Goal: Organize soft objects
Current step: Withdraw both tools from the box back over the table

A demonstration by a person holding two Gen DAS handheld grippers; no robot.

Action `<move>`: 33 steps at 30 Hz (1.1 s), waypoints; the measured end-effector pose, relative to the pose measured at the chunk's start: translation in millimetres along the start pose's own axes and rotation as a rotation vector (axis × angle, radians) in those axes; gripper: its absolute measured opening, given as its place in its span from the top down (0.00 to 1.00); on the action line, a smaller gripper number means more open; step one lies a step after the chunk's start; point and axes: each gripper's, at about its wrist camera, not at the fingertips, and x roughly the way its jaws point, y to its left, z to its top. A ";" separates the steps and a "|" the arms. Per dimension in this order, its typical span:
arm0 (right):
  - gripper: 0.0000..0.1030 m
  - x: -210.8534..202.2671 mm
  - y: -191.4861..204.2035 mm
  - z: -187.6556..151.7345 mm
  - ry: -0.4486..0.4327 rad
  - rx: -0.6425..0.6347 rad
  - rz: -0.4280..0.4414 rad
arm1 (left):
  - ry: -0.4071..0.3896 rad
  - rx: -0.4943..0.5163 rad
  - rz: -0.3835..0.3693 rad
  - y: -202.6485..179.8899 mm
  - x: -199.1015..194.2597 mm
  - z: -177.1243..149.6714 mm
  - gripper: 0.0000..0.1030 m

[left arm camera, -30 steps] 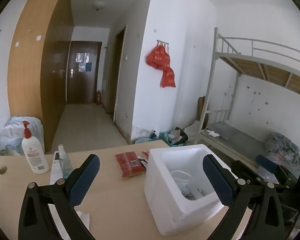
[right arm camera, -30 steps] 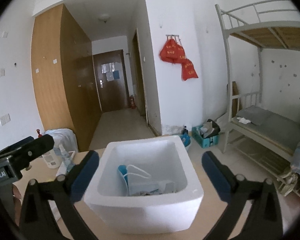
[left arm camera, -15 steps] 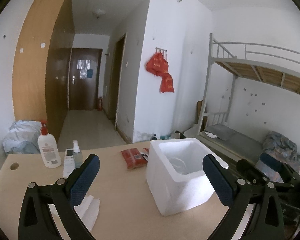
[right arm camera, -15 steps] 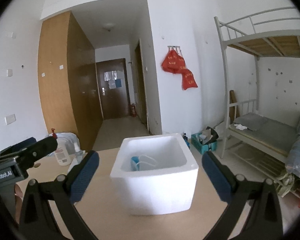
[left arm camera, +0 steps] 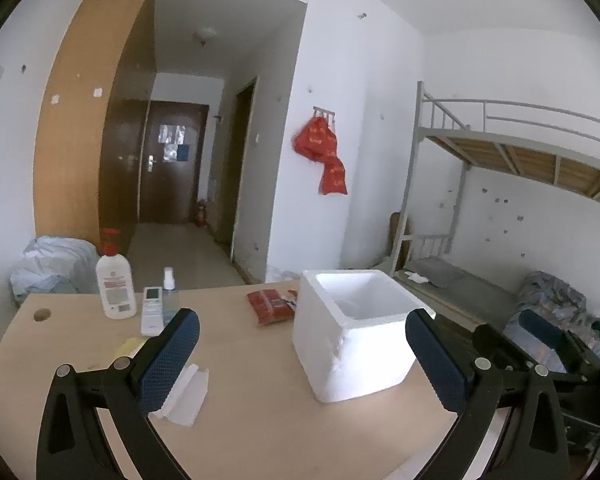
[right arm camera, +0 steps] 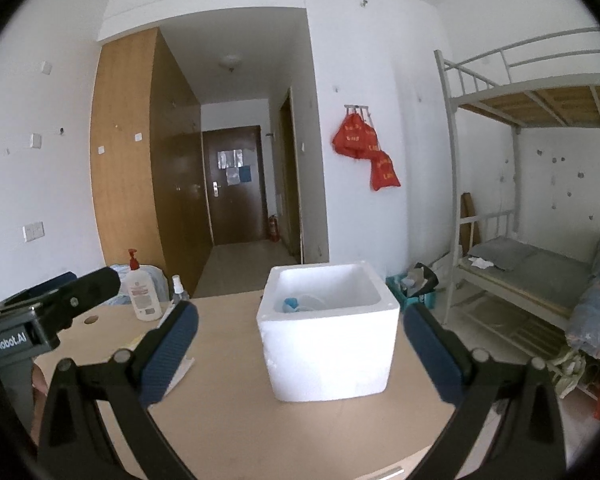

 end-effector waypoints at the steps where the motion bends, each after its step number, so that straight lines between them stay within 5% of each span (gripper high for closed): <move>1: 0.00 -3.1 1.7 -2.0 -0.001 -0.004 0.001 | -0.002 0.003 0.004 -0.6 -2.4 -0.5 0.00; 20: 0.00 -18.6 21.0 -16.9 -0.006 -0.040 0.058 | -0.019 0.018 0.115 12.4 -45.2 -26.1 0.00; 33: 0.00 15.1 61.9 -22.3 0.040 -0.063 0.235 | -0.017 -0.012 0.315 55.2 -54.7 -27.1 0.00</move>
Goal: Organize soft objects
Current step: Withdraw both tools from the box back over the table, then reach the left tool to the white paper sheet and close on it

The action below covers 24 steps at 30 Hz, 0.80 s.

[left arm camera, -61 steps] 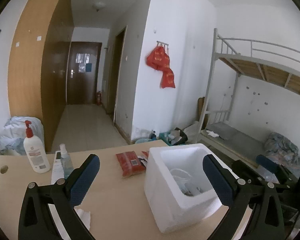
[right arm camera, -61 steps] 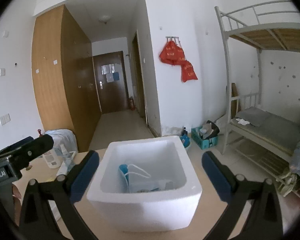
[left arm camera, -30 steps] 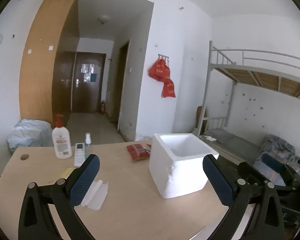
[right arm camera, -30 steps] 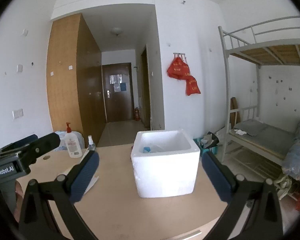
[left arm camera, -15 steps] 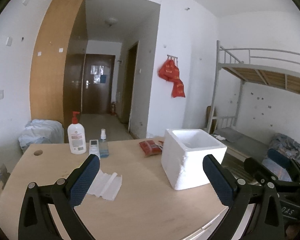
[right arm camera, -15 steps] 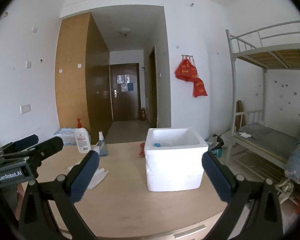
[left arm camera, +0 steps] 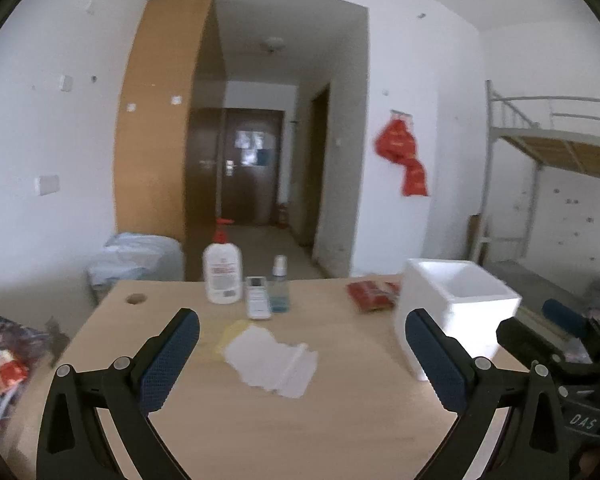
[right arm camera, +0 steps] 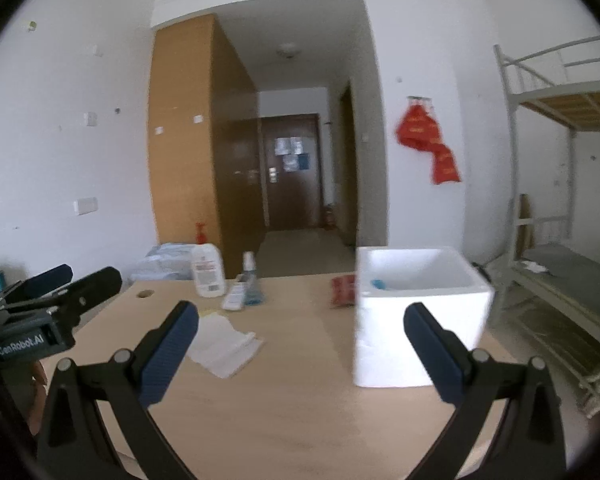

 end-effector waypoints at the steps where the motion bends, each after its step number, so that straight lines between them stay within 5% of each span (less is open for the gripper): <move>1: 0.00 4.3 4.7 0.6 0.003 -0.005 0.024 | 0.000 0.000 0.016 3.7 -0.6 -0.4 0.00; 10: 0.00 38.6 33.5 0.2 0.060 -0.039 0.168 | 0.009 -0.038 0.159 41.0 2.4 -3.5 0.00; 24: 0.00 99.5 40.1 -3.6 0.173 -0.029 0.206 | 0.097 -0.054 0.204 68.4 56.2 -9.4 0.00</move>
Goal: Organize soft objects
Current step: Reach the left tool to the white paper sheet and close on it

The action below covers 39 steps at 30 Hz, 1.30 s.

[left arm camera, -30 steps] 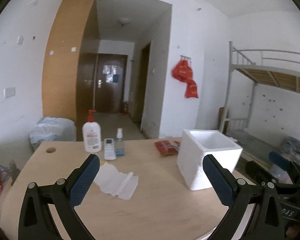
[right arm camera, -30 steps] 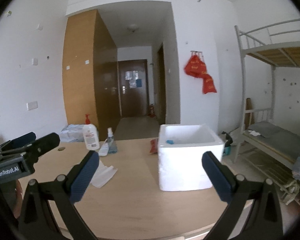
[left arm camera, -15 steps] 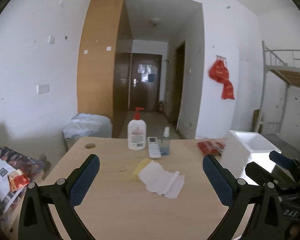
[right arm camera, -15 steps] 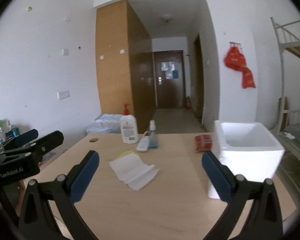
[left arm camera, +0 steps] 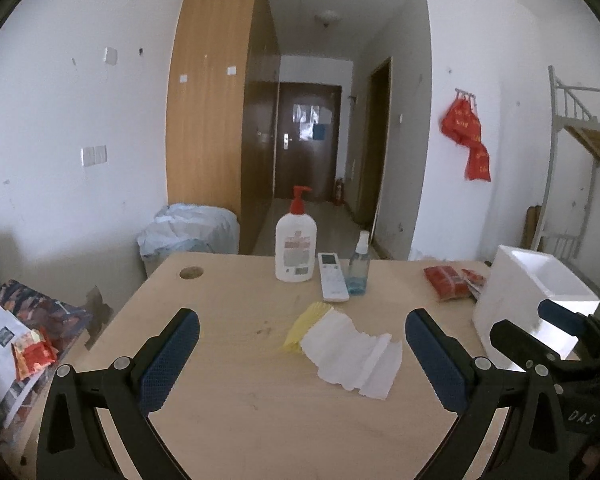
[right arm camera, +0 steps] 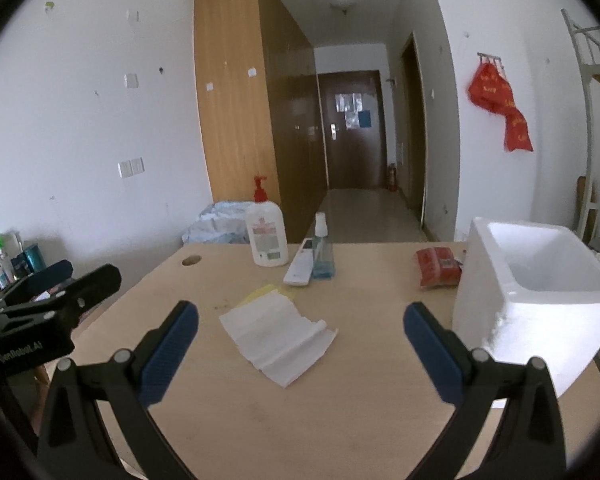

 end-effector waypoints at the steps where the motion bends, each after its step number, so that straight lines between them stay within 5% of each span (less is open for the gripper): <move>1: 0.00 6.3 -0.6 -0.6 0.014 -0.001 0.000 | 0.012 0.001 0.003 0.8 6.8 -0.4 0.00; 17: 0.00 71.9 -29.4 -5.9 0.149 0.025 -0.062 | 0.191 0.023 -0.058 3.1 109.6 -16.8 0.00; 33: 0.00 123.4 -45.1 -8.3 0.231 0.057 -0.019 | 0.391 0.079 -0.164 -21.5 191.9 -46.1 0.00; 39: 0.00 134.9 -46.2 -12.7 0.269 0.059 -0.009 | 0.461 0.089 -0.195 -30.0 206.9 -56.7 0.09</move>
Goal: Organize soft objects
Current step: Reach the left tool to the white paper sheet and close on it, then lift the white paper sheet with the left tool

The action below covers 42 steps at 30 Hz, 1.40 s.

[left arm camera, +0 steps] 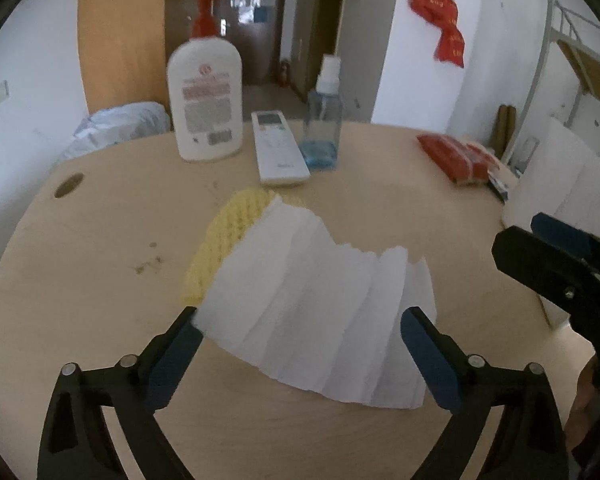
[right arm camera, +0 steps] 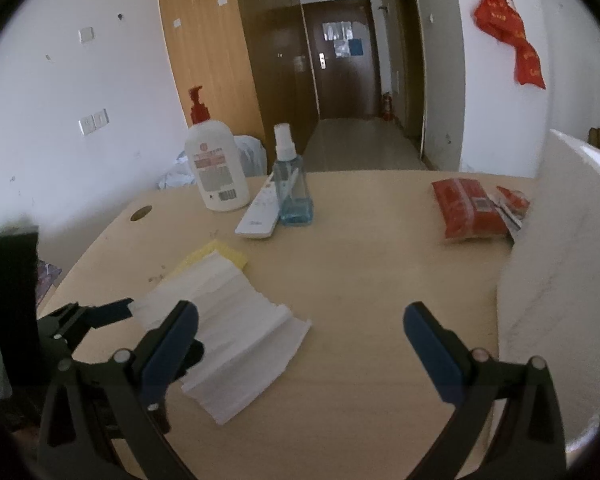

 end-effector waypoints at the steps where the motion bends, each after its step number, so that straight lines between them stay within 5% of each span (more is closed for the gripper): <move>1: 0.00 0.7 -0.9 -0.4 0.002 0.003 0.004 | 0.017 0.007 0.001 -1.9 3.7 0.1 0.14; 14: 0.00 5.4 -6.5 -0.3 0.019 0.028 0.034 | 0.096 0.050 0.007 -9.6 23.4 -7.7 0.54; 19: 0.00 6.2 -6.1 -0.5 0.023 0.030 0.032 | 0.086 0.096 0.017 -16.2 22.6 -9.6 0.88; 21: 0.00 6.3 -6.5 -0.5 0.023 0.030 0.028 | 0.086 0.092 0.014 -15.8 22.7 -9.6 0.94; 42: 0.00 -9.0 -2.0 0.8 0.001 0.024 -0.018 | -0.136 0.017 -0.073 -2.8 -40.6 3.1 0.97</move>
